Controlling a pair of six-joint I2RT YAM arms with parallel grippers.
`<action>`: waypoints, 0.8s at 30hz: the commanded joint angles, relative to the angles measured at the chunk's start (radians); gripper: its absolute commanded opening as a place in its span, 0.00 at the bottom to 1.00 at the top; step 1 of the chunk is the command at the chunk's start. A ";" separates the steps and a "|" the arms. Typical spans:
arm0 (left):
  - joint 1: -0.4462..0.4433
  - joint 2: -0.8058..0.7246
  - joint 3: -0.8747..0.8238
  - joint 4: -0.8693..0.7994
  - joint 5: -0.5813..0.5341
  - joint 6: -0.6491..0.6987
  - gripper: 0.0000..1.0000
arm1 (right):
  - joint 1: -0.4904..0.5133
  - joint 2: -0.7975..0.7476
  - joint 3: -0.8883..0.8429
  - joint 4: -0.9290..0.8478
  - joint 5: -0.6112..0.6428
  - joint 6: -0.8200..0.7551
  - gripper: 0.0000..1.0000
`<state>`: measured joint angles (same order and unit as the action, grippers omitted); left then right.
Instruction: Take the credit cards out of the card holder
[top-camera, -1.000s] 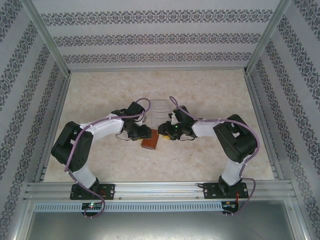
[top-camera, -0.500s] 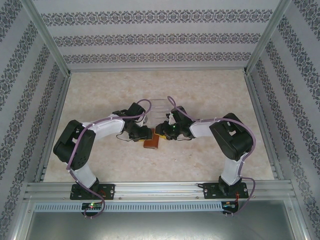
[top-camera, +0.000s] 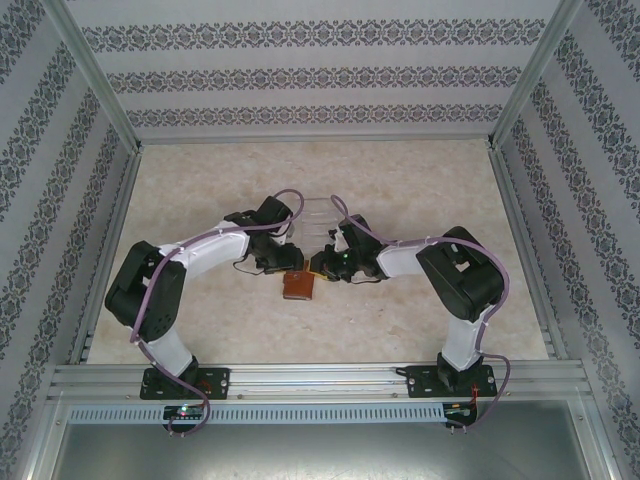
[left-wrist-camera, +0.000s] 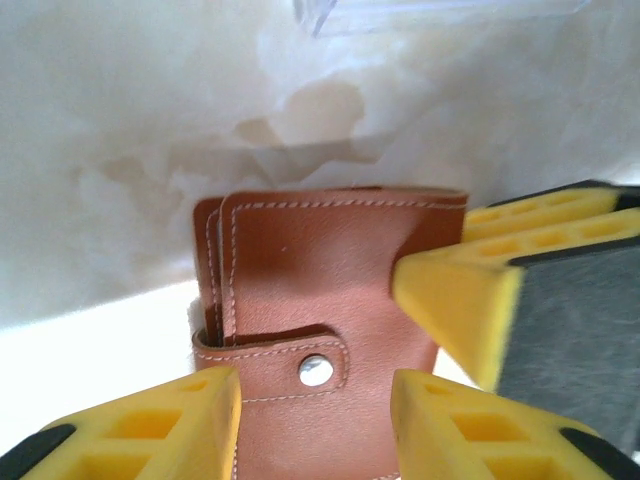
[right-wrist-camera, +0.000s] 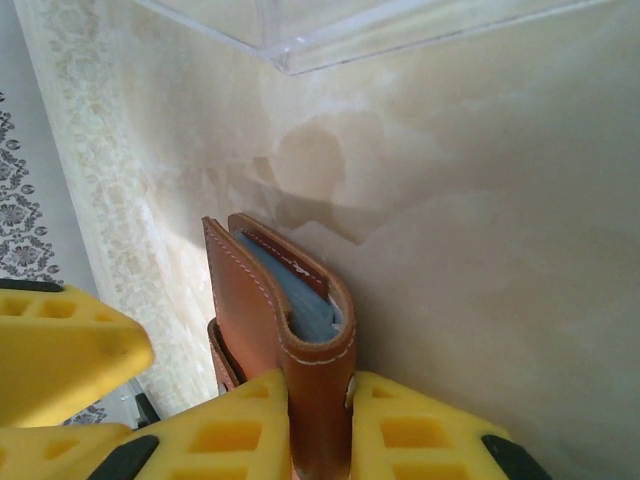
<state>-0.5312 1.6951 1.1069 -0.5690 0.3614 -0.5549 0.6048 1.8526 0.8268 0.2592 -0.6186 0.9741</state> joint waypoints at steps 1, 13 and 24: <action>-0.029 0.006 0.040 -0.067 -0.024 0.030 0.41 | 0.009 -0.015 -0.022 -0.018 0.005 0.007 0.15; -0.052 0.092 0.065 -0.097 -0.015 0.044 0.32 | 0.013 -0.015 -0.017 -0.026 0.014 0.029 0.13; -0.056 0.134 0.046 -0.109 -0.009 0.062 0.37 | 0.017 -0.003 -0.012 -0.015 0.011 0.048 0.12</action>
<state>-0.5751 1.7920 1.1507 -0.6205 0.3584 -0.5198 0.6071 1.8484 0.8246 0.2630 -0.6182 1.0119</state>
